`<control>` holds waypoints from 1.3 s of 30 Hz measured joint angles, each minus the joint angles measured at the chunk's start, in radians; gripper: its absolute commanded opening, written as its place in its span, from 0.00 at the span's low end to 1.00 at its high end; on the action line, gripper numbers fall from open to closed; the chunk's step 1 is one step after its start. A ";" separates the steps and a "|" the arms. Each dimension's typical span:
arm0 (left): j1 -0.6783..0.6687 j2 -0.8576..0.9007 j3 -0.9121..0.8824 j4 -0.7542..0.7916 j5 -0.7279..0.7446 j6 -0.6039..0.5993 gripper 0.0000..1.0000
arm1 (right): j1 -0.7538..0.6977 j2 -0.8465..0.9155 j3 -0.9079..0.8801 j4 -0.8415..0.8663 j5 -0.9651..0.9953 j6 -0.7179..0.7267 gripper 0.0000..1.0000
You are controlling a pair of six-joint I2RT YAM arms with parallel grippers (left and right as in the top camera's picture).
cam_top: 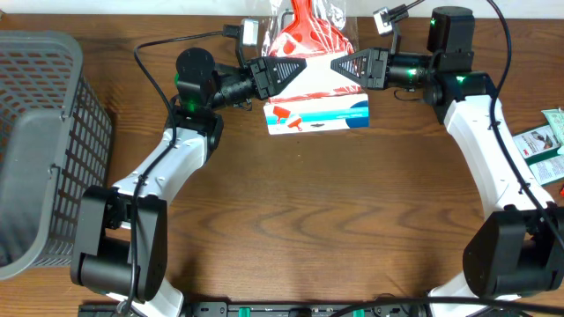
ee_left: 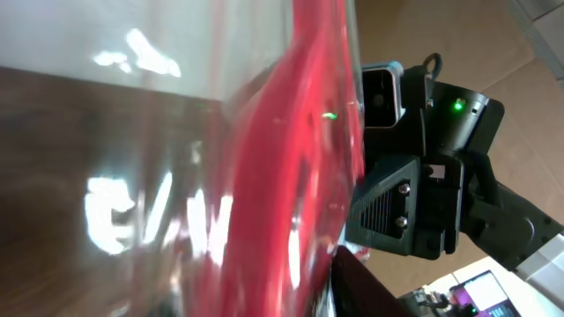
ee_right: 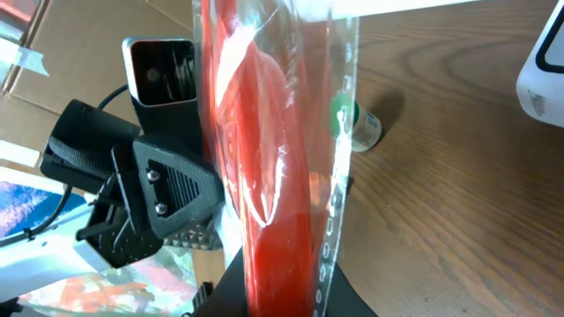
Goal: Scan the item barcode
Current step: 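Hold the package top with both grippers in front of the scanner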
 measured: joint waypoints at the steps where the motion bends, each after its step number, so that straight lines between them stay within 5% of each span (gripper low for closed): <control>1: -0.001 0.000 0.000 0.001 0.000 0.005 0.43 | 0.000 0.000 0.000 0.000 -0.001 0.004 0.01; 14: -0.020 0.000 0.000 0.010 0.001 0.019 0.61 | -0.056 0.000 0.000 0.000 -0.052 0.019 0.01; 39: -0.020 0.000 0.000 0.009 0.001 0.019 0.62 | -0.114 0.000 0.000 0.000 -0.093 0.020 0.01</control>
